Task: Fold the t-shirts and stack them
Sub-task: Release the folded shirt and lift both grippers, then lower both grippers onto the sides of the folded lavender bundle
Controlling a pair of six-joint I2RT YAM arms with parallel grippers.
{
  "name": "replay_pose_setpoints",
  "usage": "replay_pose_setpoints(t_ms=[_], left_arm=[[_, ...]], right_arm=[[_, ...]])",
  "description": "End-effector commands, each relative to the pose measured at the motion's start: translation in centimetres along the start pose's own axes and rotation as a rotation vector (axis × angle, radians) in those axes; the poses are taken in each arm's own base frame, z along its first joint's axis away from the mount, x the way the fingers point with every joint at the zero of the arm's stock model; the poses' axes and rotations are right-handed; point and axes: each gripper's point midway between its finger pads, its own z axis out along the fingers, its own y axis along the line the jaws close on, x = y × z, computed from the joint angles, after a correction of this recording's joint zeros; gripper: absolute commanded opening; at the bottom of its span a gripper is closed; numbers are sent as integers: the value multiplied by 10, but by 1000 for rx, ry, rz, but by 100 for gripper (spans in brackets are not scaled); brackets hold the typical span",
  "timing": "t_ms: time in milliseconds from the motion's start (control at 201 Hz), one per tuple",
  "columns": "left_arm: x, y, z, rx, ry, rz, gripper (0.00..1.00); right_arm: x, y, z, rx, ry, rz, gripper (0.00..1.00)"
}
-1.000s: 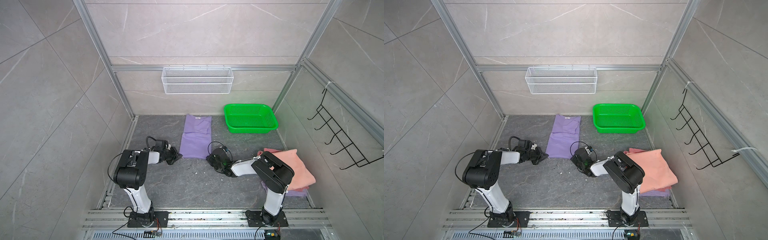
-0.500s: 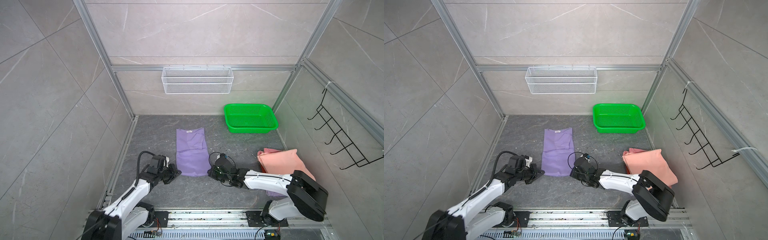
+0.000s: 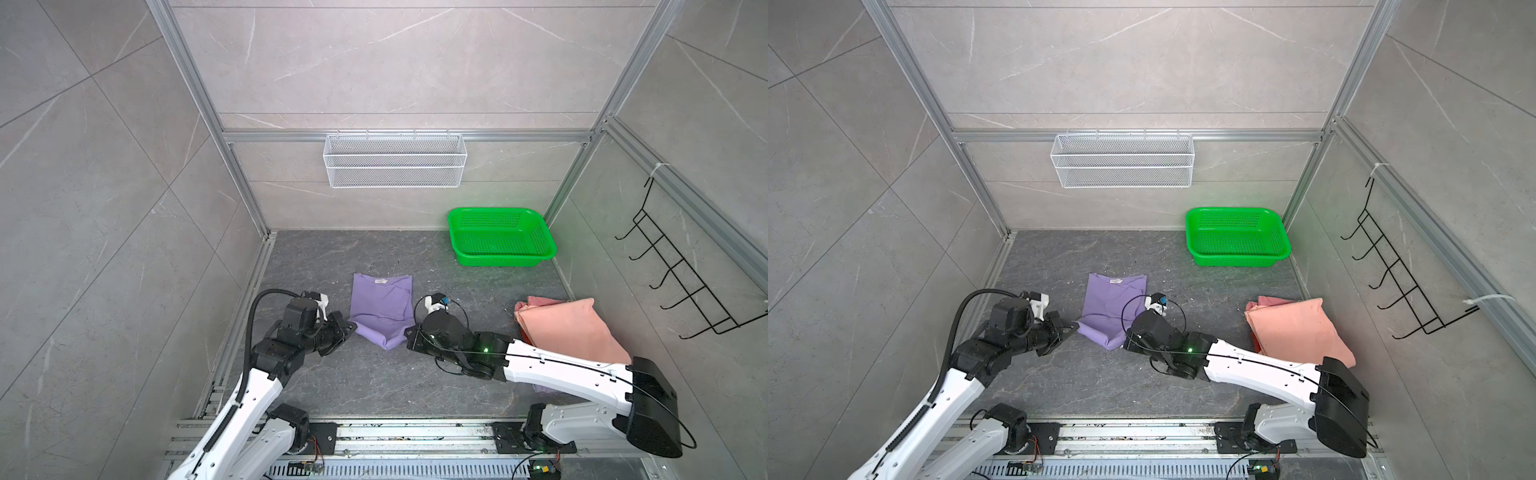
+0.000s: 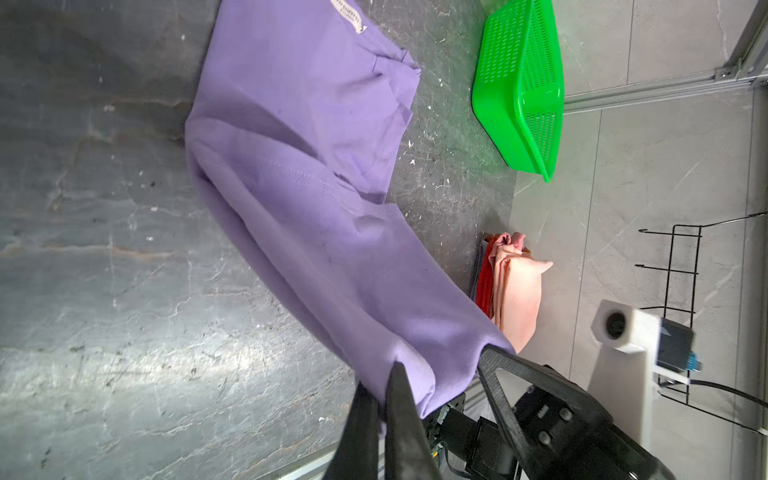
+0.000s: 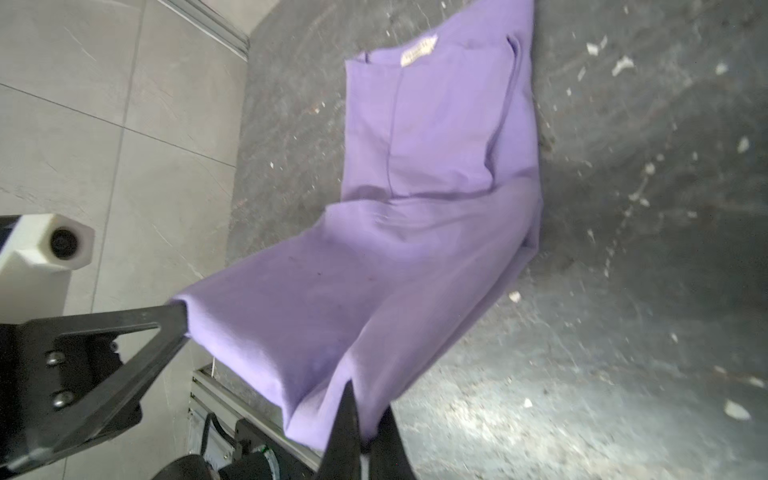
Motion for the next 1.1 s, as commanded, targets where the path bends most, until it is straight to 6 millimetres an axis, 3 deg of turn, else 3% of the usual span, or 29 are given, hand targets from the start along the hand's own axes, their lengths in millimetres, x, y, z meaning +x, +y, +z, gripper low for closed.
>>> replay_pose_setpoints(t_ms=[0, 174, 613, 717, 742, 807, 837, 867, 941, 1096], left_arm=[[-36, -28, 1, 15, -75, 110, 0], [-82, -40, 29, 7, -89, 122, 0], [-179, 2, 136, -5, 25, -42, 0], [-201, 9, 156, -9, 36, -64, 0], [-205, 12, 161, -12, 46, -71, 7], [-216, 14, 172, 1, 59, -78, 22], [-222, 10, 173, 20, 52, -70, 31], [-228, 6, 175, 39, 46, -59, 40], [-244, -4, 168, 63, 17, -22, 49], [-251, -16, 144, 51, -31, 53, 54]], right_arm=[[-33, 13, 14, -13, -62, -15, 4], [-75, 14, 43, -21, -73, 9, 4], [-142, -48, 155, 33, -62, 242, 5], [-158, -53, 181, 17, -55, 252, 11], [-161, -55, 187, 14, -48, 253, 15], [-170, -57, 197, 7, -60, 241, 41], [-175, -58, 198, 9, -81, 233, 47], [-181, -57, 197, 2, -102, 220, 49], [-192, -53, 190, -5, -144, 170, 54], [-193, -47, 175, 0, -140, 111, 55]])
